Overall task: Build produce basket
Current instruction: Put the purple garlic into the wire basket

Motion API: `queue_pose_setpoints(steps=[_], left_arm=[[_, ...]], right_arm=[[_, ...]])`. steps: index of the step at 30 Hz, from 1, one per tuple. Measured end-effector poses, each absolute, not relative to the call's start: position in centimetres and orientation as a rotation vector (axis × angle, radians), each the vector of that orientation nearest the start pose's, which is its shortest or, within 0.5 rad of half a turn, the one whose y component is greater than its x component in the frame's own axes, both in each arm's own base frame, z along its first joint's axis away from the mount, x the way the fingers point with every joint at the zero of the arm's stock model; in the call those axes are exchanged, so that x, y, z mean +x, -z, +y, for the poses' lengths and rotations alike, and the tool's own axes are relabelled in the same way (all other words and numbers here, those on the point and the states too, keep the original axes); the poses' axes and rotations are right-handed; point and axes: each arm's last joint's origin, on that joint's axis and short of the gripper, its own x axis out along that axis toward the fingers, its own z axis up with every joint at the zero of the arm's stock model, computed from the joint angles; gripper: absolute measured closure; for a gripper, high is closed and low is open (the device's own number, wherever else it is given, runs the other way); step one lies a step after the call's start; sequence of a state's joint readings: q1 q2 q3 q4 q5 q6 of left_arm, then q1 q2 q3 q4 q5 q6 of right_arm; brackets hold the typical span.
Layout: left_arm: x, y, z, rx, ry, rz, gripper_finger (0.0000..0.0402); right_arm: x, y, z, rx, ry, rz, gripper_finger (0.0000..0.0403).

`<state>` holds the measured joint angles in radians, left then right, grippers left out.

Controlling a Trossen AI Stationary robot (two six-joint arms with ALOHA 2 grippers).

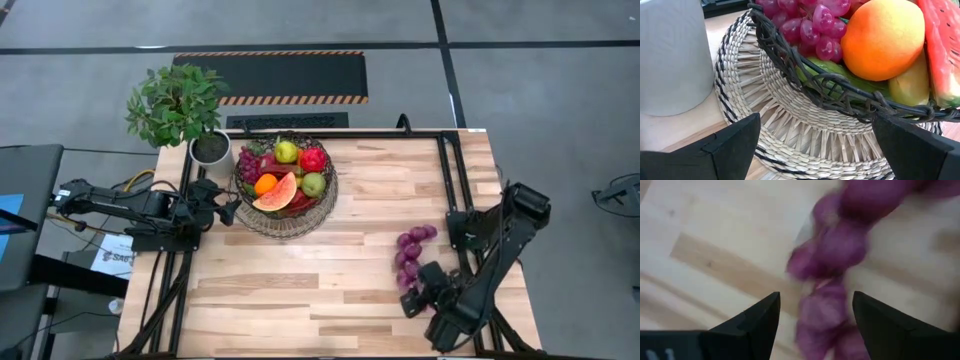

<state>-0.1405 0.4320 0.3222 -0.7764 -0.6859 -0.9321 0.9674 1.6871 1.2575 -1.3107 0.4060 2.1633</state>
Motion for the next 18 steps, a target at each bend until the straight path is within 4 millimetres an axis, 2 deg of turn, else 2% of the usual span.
queue_pose_setpoints(steps=[2,6,10,14,18], left_arm=[[8.9,-17.7,0.6,-0.497,-0.833,0.499,0.0034],[9.0,-17.8,0.6,-0.504,-0.837,0.492,0.0034],[9.0,-17.8,0.6,-0.518,-0.838,0.489,0.0034],[8.9,-17.7,0.6,-0.521,-0.838,0.488,0.0034],[8.9,-17.7,0.6,-0.516,-0.837,0.490,0.0034]], right_arm=[[16.9,-21.3,22.9,0.739,0.937,0.968,0.0133],[16.8,-19.0,22.4,0.699,0.973,0.976,0.0133],[17.0,-17.7,21.5,0.678,1.019,0.979,0.0133],[17.5,-16.6,20.9,0.697,0.992,0.978,0.0135],[18.0,-16.1,20.8,0.730,0.962,0.968,0.0169]])
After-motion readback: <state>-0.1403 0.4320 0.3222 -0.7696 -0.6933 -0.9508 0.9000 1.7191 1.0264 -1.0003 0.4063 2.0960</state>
